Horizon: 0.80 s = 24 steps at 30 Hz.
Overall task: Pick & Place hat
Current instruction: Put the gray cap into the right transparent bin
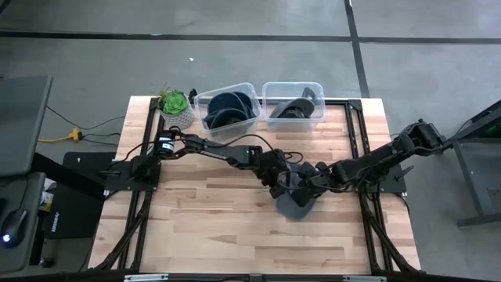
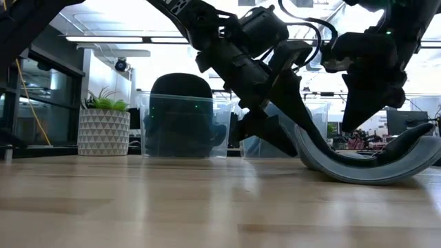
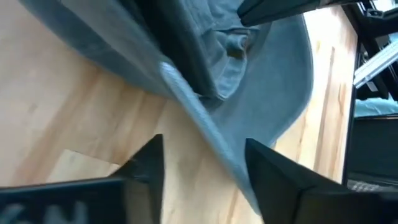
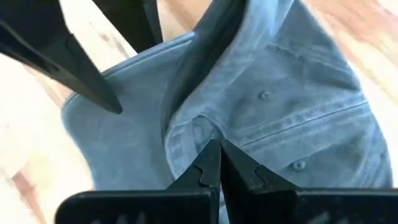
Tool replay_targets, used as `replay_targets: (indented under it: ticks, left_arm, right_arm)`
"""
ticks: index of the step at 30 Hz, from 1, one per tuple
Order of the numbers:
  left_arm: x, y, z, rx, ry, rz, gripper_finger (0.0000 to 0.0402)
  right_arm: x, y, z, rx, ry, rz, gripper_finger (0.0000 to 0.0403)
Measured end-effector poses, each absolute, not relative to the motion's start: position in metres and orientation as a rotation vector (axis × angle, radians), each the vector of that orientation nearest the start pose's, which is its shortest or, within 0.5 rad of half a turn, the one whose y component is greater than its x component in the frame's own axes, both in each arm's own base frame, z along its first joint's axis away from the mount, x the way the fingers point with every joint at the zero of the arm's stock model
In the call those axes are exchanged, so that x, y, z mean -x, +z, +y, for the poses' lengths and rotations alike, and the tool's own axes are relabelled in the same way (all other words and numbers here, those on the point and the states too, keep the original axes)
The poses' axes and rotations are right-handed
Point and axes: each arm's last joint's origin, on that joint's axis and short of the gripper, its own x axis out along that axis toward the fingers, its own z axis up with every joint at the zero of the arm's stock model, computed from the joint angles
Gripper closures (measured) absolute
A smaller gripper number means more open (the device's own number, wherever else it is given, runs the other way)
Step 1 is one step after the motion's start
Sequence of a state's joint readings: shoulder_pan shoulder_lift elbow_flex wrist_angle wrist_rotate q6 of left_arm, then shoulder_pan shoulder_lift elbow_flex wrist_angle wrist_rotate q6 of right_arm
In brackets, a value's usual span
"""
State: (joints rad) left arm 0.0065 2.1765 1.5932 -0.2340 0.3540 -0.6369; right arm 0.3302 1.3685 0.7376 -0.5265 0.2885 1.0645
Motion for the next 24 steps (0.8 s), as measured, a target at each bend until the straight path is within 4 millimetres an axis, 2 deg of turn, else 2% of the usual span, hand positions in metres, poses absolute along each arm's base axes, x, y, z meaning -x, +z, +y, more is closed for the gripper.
replay_targets:
  ticks: [7,11,13,16,20,22,24]
  left_arm:
    - [-0.473,0.166,-0.007,0.733,-0.062,0.892,0.038]
    - [-0.472,0.165,-0.006,0.727,-0.047,0.895,0.0396]
    - [-0.472,0.165,-0.005,0.727,-0.039,0.901,0.04]
    - [-0.471,0.163,-0.003,0.723,-0.032,0.916,0.0401]
    - [-0.471,0.163,0.001,0.722,-0.031,0.914,0.0401]
    - [-0.471,0.163,0.003,0.726,-0.033,0.915,0.0401]
    - [-0.471,0.163,0.004,0.727,-0.034,0.915,0.0401]
  right_arm:
    - [-0.228,0.179,0.07,-0.597,-0.521,0.987,0.0403]
    - [-0.228,0.179,0.071,-0.618,-0.488,1.016,0.0403]
    - [-0.226,0.183,0.073,-0.649,-0.411,1.059,0.0402]
    - [-0.223,0.209,0.076,-0.696,-0.298,1.046,0.0399]
    - [-0.215,0.261,0.074,-0.661,-0.241,0.872,0.0401]
    - [-0.212,0.291,0.074,-0.627,-0.129,0.77,0.0402]
    - [-0.207,0.311,0.075,-0.589,-0.01,0.73,0.0401]
